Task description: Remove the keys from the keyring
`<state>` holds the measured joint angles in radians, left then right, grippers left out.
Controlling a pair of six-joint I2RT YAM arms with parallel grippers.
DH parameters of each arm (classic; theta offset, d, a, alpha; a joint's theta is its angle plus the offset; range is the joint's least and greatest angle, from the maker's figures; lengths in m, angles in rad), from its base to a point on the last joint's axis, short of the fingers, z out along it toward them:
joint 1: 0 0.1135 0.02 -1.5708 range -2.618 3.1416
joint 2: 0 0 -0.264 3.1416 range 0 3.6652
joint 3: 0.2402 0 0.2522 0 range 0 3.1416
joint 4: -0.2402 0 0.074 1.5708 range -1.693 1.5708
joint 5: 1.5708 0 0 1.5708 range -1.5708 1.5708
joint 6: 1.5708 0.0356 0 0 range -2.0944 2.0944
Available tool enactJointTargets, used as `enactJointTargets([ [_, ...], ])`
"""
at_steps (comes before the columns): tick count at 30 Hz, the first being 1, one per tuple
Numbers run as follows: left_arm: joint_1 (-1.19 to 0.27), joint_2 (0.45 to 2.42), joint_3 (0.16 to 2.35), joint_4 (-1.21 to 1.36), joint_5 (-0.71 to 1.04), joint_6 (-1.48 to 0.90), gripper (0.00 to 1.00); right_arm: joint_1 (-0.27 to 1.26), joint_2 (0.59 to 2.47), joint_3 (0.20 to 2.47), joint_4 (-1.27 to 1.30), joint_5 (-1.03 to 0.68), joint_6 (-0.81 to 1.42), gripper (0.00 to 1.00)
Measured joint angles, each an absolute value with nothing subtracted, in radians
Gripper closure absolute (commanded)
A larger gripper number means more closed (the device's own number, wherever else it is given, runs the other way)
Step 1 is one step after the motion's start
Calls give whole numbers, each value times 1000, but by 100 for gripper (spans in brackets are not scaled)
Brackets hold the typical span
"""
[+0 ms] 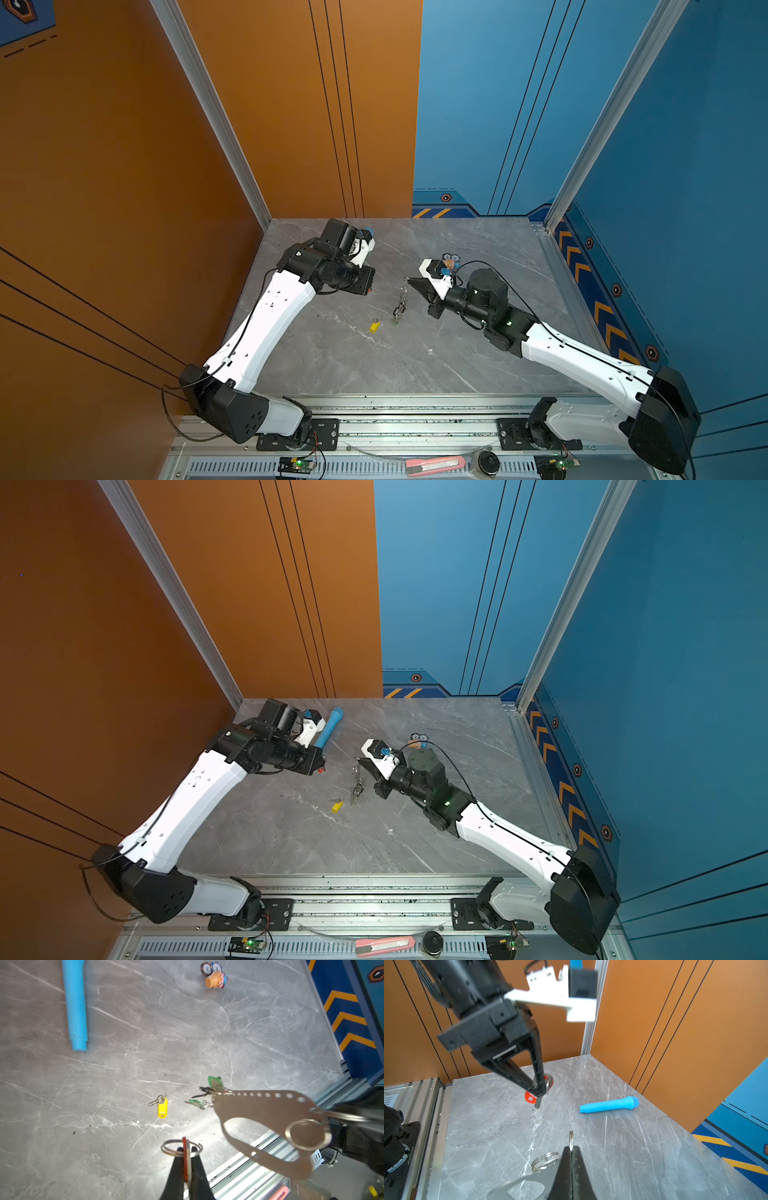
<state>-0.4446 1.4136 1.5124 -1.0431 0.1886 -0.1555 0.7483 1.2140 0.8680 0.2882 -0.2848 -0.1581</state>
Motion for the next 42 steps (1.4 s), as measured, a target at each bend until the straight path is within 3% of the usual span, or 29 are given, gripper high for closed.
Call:
enactJointTargets([
  [14, -511, 1528, 1126, -772, 115, -284, 100, 658, 1125, 853, 179, -315, -152, 100],
  [28, -525, 1712, 1085, -630, 78, -331, 99, 641, 1097, 849, 123, -322, -152, 100],
  [42, -513, 1697, 1098, -644, 96, -344, 56, 623, 1066, 834, 72, -323, -140, 100],
])
